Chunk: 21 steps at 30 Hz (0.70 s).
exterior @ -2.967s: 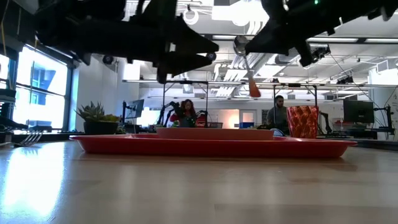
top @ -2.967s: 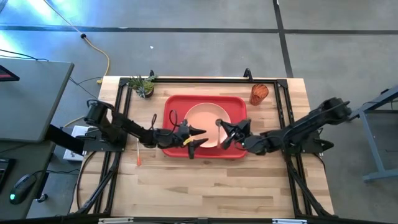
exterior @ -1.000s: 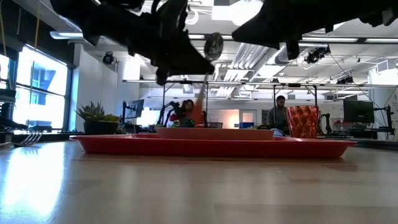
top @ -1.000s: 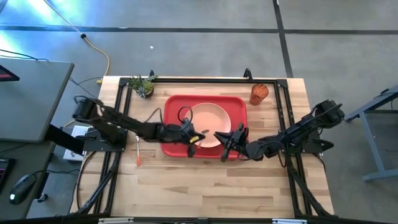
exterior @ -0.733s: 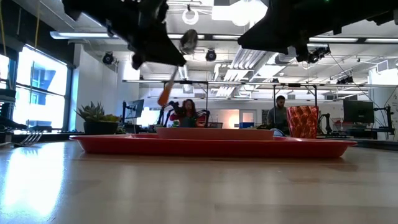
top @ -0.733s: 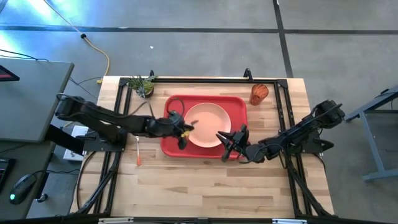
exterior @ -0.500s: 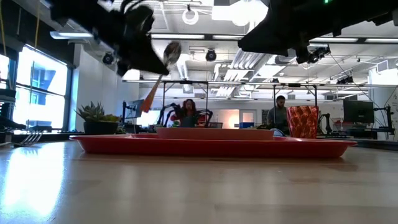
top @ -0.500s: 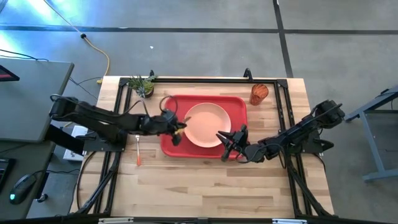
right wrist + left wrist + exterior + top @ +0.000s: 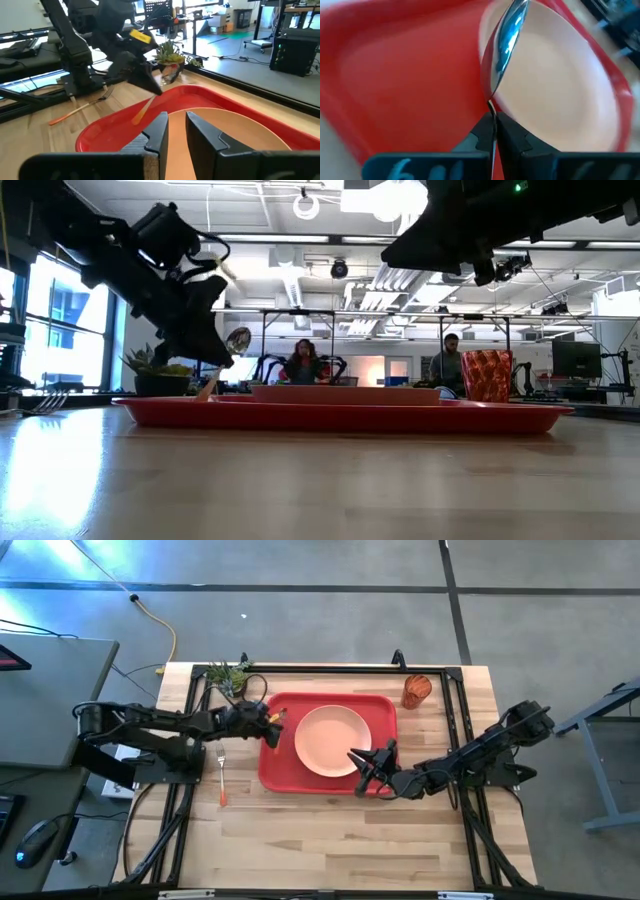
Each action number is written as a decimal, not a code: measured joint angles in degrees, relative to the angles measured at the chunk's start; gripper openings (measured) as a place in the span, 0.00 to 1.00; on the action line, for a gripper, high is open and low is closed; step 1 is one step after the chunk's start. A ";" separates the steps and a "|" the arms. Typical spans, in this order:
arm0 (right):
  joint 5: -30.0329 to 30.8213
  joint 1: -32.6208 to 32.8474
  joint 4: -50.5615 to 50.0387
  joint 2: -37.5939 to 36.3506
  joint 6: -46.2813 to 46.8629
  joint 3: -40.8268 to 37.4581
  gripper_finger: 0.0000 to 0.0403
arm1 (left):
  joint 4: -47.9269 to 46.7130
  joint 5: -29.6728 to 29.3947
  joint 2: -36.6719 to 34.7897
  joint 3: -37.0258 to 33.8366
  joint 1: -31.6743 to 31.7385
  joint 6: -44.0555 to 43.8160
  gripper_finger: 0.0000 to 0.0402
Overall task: Pick and place plate/cup/fork/spoon on tray
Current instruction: Put the orange spoon on the red serving tray
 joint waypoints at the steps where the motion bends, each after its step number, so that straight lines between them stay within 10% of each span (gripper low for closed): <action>1: -0.02 0.02 -0.07 0.00 0.00 0.00 0.15 | 0.02 -1.27 0.53 0.01 0.25 0.18 0.01; 21: -0.14 0.04 -1.66 0.00 -0.04 0.00 0.15 | 0.69 -3.57 11.66 0.00 -0.25 -6.98 0.05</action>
